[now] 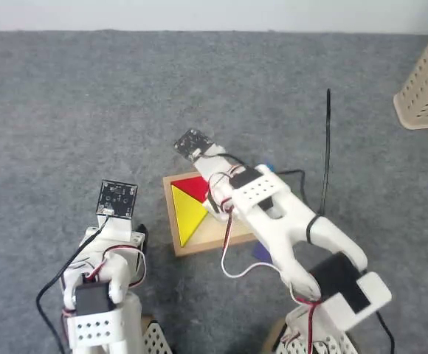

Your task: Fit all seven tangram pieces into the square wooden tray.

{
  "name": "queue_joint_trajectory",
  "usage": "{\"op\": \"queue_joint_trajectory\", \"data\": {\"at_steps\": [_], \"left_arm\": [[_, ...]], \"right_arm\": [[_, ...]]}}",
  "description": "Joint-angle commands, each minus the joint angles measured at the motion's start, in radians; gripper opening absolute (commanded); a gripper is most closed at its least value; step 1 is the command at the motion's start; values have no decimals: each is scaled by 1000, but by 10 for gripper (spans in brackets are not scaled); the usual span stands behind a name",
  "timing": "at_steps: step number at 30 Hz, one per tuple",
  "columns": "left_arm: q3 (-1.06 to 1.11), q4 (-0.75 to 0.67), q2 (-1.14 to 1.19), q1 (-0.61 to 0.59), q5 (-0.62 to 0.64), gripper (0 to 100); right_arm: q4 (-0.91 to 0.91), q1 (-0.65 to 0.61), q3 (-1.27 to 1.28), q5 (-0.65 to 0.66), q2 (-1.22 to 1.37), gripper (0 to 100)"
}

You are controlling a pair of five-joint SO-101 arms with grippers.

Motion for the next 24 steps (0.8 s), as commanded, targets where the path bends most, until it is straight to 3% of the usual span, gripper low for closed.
{"op": "queue_joint_trajectory", "data": {"at_steps": [1,13,24], "left_arm": [[-12,6,-18,2,-2,167],[-12,6,-18,2,-2,167],[-12,6,-18,2,-2,167]], "right_arm": [[-13,58,-94,-8,74,6],[-16,76,-157,-15,13,6],[-2,87,-15,-17,-165,6]]}}
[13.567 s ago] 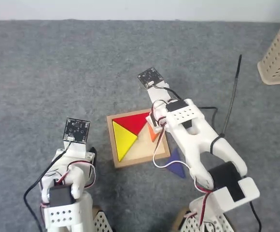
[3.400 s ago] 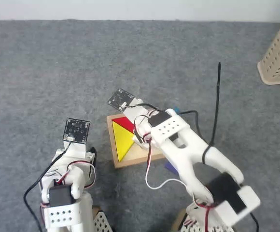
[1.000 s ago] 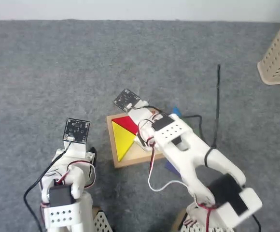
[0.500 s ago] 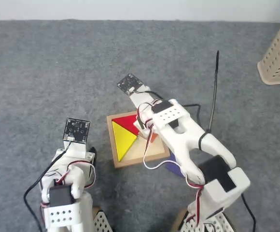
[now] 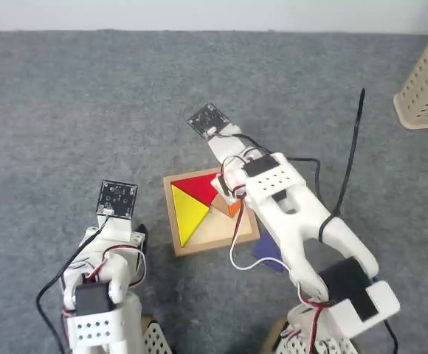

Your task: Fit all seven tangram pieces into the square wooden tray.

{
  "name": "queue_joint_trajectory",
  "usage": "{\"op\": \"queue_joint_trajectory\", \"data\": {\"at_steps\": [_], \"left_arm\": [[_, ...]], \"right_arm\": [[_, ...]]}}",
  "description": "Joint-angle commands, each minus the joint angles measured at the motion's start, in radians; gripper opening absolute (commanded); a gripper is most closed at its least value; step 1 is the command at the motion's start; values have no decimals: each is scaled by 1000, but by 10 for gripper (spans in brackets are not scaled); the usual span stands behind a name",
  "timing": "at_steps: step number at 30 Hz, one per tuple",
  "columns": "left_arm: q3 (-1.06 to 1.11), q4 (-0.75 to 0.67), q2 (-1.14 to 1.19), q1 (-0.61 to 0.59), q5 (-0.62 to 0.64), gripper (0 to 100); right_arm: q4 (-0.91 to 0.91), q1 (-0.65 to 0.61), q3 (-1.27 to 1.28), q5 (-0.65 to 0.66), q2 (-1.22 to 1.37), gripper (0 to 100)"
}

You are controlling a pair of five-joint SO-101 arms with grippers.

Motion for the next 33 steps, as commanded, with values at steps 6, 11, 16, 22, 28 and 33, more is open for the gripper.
{"op": "queue_joint_trajectory", "data": {"at_steps": [6,11,16,22,28,33], "left_arm": [[-12,6,-18,2,-2,167],[-12,6,-18,2,-2,167],[-12,6,-18,2,-2,167],[-12,6,-18,2,-2,167],[-12,6,-18,2,-2,167],[-12,6,-18,2,-2,167]], "right_arm": [[1,13,-5,-6,71,6],[16,19,-107,-6,209,6],[39,21,-173,-6,251,6],[30,19,-173,-12,200,6],[159,61,-170,-12,-19,9],[300,168,-166,-12,-173,9]]}}
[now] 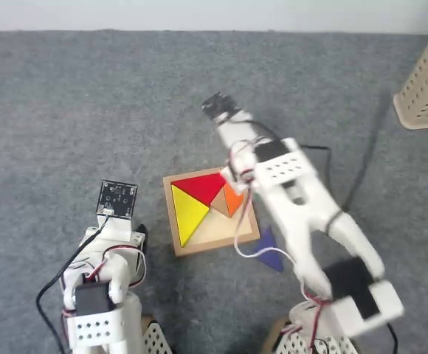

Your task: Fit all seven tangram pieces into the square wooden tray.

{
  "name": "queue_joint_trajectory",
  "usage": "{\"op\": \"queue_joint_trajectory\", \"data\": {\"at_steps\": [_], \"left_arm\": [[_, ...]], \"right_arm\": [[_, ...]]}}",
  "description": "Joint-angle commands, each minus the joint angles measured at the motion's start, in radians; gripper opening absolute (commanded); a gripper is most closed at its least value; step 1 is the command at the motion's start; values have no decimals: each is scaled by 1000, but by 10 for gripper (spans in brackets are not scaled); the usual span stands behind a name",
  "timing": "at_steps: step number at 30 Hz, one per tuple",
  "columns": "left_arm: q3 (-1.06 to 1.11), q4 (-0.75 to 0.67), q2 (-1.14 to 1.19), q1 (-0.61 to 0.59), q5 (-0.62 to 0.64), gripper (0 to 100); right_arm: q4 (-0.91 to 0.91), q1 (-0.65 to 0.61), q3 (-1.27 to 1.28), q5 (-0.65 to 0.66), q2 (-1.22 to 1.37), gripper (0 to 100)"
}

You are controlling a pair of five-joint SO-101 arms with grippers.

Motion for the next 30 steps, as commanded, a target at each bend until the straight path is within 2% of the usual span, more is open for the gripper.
{"op": "queue_joint_trajectory", "data": {"at_steps": [1,7,12,14,20,30], "left_arm": [[-12,6,-18,2,-2,167],[-12,6,-18,2,-2,167],[-12,6,-18,2,-2,167],[-12,6,-18,2,-2,167],[-12,6,-18,2,-2,167],[-12,6,-18,2,-2,167]], "right_arm": [[102,90,-20,-11,-136,9],[91,177,126,-12,-145,10],[15,173,232,-55,-136,15],[4,157,238,-57,-136,50],[-35,143,242,-48,-134,236],[-154,140,224,3,27,253]]}}
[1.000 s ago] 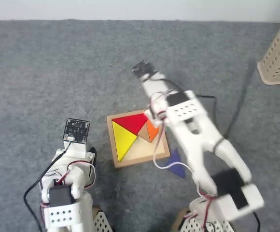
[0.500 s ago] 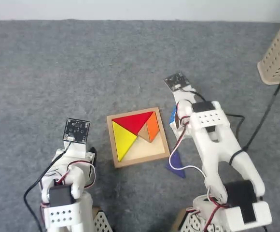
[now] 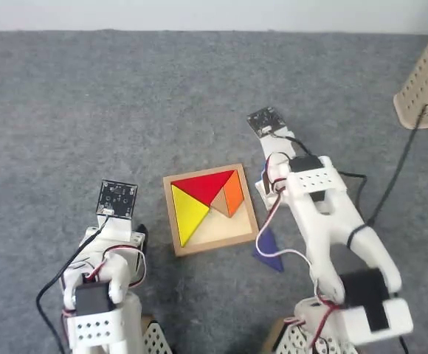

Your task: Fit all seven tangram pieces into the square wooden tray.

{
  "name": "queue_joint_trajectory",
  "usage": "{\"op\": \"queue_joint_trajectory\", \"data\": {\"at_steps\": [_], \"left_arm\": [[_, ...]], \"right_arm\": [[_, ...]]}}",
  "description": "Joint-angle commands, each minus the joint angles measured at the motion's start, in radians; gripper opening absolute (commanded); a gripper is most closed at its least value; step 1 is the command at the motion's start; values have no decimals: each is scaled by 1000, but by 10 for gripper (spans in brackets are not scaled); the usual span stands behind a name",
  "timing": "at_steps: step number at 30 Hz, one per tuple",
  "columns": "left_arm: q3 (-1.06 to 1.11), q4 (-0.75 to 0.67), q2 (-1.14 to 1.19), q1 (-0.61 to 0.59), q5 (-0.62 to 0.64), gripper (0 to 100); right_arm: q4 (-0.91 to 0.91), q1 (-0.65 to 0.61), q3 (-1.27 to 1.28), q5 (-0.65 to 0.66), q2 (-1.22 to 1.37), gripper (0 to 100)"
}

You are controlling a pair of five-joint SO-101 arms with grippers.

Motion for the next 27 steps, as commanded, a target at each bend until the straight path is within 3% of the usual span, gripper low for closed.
{"op": "queue_joint_trajectory", "data": {"at_steps": [1,15,22,27], "left_arm": [[-12,6,-18,2,-2,167],[-12,6,-18,2,-2,167],[-12,6,-18,2,-2,167],[-12,6,-18,2,-2,167]], "right_arm": [[-35,-7,-40,20,39,253],[5,-35,-114,12,151,245],[5,-28,-114,-34,151,17],[7,30,-114,-43,142,6]]}}
